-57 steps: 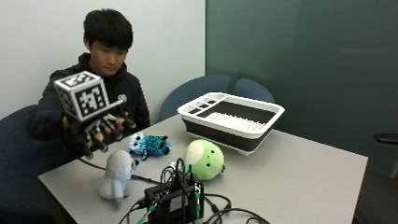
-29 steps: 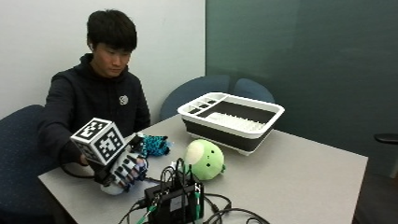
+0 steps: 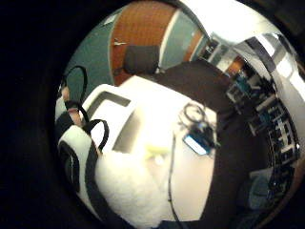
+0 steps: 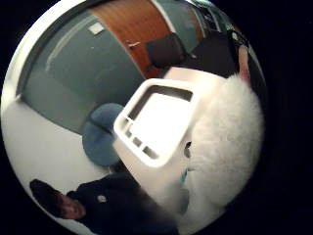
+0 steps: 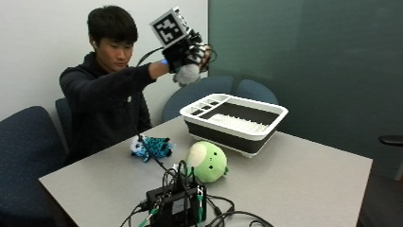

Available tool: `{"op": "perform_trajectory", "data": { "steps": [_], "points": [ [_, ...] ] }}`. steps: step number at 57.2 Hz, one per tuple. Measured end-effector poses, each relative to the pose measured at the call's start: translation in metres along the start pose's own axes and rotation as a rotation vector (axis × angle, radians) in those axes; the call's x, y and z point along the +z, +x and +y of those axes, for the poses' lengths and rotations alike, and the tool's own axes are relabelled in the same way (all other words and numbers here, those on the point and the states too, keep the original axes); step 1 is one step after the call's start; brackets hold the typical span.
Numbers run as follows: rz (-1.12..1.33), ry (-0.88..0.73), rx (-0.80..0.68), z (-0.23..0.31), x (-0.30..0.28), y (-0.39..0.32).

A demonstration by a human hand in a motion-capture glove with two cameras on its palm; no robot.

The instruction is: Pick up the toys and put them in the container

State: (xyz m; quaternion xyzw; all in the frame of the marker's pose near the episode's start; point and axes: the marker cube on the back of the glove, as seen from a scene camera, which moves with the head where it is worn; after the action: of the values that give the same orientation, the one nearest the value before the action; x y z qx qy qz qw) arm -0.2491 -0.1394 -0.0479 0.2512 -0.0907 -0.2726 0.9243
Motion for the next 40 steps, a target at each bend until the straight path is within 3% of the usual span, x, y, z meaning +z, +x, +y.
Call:
{"op": "perform_trajectory", "data": {
  "steps": [16, 23, 40],
  "points": [
    [0.033, 0.029, -0.025, -0.052, 0.102, -0.081],
    [-0.076, -0.139, -0.032, -0.045, 0.127, -0.085],
    [-0.05, -0.278, 0.0, -0.005, 0.052, -0.006]
  ]
}}
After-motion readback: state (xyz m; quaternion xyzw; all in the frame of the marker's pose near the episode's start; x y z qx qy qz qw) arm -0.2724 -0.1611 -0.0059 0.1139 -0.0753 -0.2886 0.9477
